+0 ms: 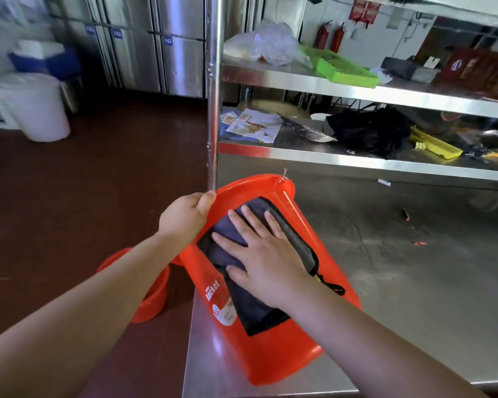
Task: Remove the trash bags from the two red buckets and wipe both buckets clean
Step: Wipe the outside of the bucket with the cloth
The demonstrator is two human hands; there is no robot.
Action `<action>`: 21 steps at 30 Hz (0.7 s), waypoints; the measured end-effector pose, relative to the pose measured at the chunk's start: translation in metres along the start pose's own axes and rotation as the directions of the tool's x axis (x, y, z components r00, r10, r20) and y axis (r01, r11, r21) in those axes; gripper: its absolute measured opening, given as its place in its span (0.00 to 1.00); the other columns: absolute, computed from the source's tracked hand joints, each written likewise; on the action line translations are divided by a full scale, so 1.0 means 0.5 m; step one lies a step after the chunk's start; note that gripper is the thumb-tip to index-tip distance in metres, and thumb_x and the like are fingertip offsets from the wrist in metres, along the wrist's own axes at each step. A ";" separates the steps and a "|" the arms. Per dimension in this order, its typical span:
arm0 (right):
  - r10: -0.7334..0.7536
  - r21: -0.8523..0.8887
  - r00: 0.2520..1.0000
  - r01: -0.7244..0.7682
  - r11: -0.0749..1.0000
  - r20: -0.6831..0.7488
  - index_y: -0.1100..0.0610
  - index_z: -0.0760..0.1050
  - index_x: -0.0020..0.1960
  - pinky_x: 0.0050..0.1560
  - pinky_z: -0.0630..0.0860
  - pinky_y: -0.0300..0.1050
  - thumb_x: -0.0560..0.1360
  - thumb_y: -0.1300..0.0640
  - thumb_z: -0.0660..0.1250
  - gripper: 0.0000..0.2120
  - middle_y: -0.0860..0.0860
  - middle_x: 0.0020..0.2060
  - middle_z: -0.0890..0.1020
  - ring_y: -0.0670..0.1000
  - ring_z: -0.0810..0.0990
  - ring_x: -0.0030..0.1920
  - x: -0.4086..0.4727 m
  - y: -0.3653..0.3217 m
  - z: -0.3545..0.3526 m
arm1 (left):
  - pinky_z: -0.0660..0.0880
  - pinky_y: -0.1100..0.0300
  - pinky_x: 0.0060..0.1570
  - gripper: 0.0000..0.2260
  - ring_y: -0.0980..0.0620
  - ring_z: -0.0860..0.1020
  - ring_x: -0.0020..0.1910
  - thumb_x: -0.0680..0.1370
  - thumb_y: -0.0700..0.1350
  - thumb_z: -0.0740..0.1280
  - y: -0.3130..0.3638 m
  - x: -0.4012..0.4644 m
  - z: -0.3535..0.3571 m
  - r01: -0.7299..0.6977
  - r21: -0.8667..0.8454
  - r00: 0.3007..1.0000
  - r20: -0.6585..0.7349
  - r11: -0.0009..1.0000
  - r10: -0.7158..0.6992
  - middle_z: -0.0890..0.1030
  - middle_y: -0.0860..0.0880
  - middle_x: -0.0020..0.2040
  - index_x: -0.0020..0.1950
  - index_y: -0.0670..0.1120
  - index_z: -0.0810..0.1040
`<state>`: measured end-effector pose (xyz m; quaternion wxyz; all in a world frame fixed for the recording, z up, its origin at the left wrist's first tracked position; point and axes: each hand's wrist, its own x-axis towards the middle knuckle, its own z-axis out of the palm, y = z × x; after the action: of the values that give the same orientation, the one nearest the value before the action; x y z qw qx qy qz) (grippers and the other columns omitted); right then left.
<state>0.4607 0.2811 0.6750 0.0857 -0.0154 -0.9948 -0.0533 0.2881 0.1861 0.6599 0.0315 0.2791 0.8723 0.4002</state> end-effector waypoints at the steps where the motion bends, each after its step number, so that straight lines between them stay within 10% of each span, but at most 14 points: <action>1: 0.012 0.026 1.000 -0.012 1.000 -0.002 0.41 0.54 0.75 0.74 0.40 0.59 0.76 0.42 0.55 0.28 0.51 0.77 0.49 0.54 0.43 0.77 0.003 0.015 0.000 | 0.68 0.57 0.43 0.21 0.44 0.78 0.49 0.78 0.61 0.52 0.003 -0.006 0.005 0.007 0.032 0.999 -0.039 0.999 -0.006 0.82 0.47 0.44 0.45 0.52 0.79; 7: 0.163 0.327 0.986 -0.165 0.931 0.032 0.40 0.53 0.75 0.75 0.44 0.53 0.79 0.46 0.57 0.26 0.49 0.78 0.46 0.51 0.42 0.77 0.036 0.130 0.000 | 0.66 0.56 0.34 0.22 0.47 0.76 0.36 0.73 0.62 0.50 0.015 -0.025 0.014 0.077 -0.034 0.981 -0.176 0.996 -0.082 0.75 0.50 0.27 0.32 0.49 0.74; 21: 0.184 0.854 0.982 -0.120 0.506 0.029 0.31 0.64 0.62 0.63 0.50 0.21 0.79 0.61 0.61 0.25 0.42 0.73 0.62 0.34 0.55 0.71 0.052 0.259 0.066 | 0.75 0.52 0.43 0.20 0.49 0.78 0.36 0.77 0.61 0.58 -0.043 -0.067 -0.002 0.134 -0.371 0.978 -0.099 0.919 -0.182 0.80 0.51 0.33 0.37 0.50 0.79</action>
<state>0.4345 0.4139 0.6605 0.1193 -0.0571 -0.8845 0.4474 0.3061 0.1566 0.6395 0.0573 0.1702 0.8033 0.5679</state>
